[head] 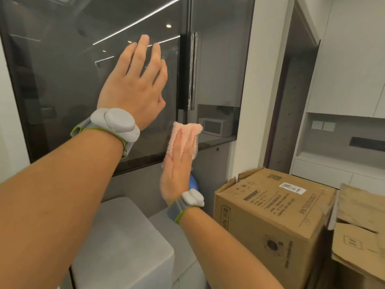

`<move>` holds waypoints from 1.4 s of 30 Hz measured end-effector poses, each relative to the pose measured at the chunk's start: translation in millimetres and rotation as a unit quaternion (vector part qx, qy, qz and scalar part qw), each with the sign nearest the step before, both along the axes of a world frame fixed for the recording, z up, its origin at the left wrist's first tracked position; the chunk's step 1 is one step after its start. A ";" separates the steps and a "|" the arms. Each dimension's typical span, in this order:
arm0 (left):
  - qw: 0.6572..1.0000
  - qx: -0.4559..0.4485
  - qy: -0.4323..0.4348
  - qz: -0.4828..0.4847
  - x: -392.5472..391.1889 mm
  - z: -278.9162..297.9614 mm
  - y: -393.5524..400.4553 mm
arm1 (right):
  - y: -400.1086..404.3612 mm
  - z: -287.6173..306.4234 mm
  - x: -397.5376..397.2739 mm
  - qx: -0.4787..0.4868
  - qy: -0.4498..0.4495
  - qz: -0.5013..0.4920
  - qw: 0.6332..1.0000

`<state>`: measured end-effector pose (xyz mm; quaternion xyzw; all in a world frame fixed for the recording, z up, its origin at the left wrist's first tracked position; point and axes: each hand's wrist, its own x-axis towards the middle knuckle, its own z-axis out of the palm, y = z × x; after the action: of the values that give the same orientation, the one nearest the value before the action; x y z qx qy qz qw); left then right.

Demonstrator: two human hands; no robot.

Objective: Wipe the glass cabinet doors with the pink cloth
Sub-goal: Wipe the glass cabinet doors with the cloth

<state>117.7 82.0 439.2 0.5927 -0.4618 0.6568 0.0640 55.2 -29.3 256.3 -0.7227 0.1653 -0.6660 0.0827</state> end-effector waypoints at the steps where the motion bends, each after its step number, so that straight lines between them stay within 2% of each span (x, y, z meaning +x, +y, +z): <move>1: 1.000 0.000 0.002 -0.001 -0.5 -0.2 0.1 | -4.2 1.8 -0.7 0.008 0.014 -0.007 1.000; 5: 1.000 -0.002 0.001 -0.004 0.0 -0.6 1.4 | -29.3 31.8 -14.4 0.136 -0.094 -0.033 0.986; 6: 1.000 -0.003 -0.003 -0.003 -0.8 -0.3 0.7 | -33.0 37.5 -15.7 0.173 -0.087 -0.038 0.980; 7: 1.000 -0.003 -0.006 0.002 -0.8 -0.7 0.1 | -29.9 39.9 -15.1 0.196 -0.130 -0.012 0.972; 10: 1.000 -0.004 -0.014 0.011 -0.8 -1.0 -1.2 | -5.8 33.4 -7.6 0.077 -0.005 -0.180 0.981; 11: 1.000 -0.005 -0.015 0.010 -0.3 -0.8 -1.7 | 9.7 20.1 -4.5 0.044 0.018 -0.164 0.985; 13: 1.000 -0.004 -0.009 0.005 0.5 -0.2 -1.9 | 37.4 2.5 -2.2 0.013 0.090 -0.026 0.996; 15: 1.000 0.006 -0.001 -0.007 0.9 0.3 -1.9 | 46.0 -9.3 -0.9 -0.049 0.102 0.025 0.993; 17: 1.000 0.012 0.007 -0.016 0.8 0.1 -1.2 | 38.9 -5.7 -8.1 -0.105 0.130 0.029 0.986; 20: 1.000 0.012 0.010 -0.014 0.5 0.0 -0.8 | 9.6 3.6 -16.8 -0.126 0.150 -0.020 0.980; 22: 1.000 0.010 0.008 -0.014 0.0 0.1 -1.0 | -12.7 6.2 -23.2 -0.094 0.123 -0.068 0.985; 25: 1.000 0.001 0.000 -0.001 -0.8 -0.2 -1.3 | -23.4 6.9 -31.1 0.041 0.042 -0.037 0.998; 27: 1.000 -0.003 -0.006 0.010 -1.9 -0.3 -0.9 | -24.2 12.1 -40.4 0.081 0.016 -0.045 0.996; 32: 1.000 -0.001 -0.005 0.018 -3.9 0.5 0.7 | -31.3 62.1 -71.2 0.176 -0.073 -0.032 0.981; 36: 1.000 0.000 -0.006 0.030 -4.2 -0.8 0.8 | -27.4 124.1 -83.9 0.131 -0.121 -0.001 0.984; 42: 0.999 0.011 -0.001 0.035 -7.0 -0.2 3.6 | -19.9 208.0 -75.3 0.017 -0.039 -0.029 0.999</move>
<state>110.7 85.6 439.0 0.6084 -0.4479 0.6544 0.0337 -20.1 -49.2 464.3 -0.6893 0.1939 -0.6932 0.0822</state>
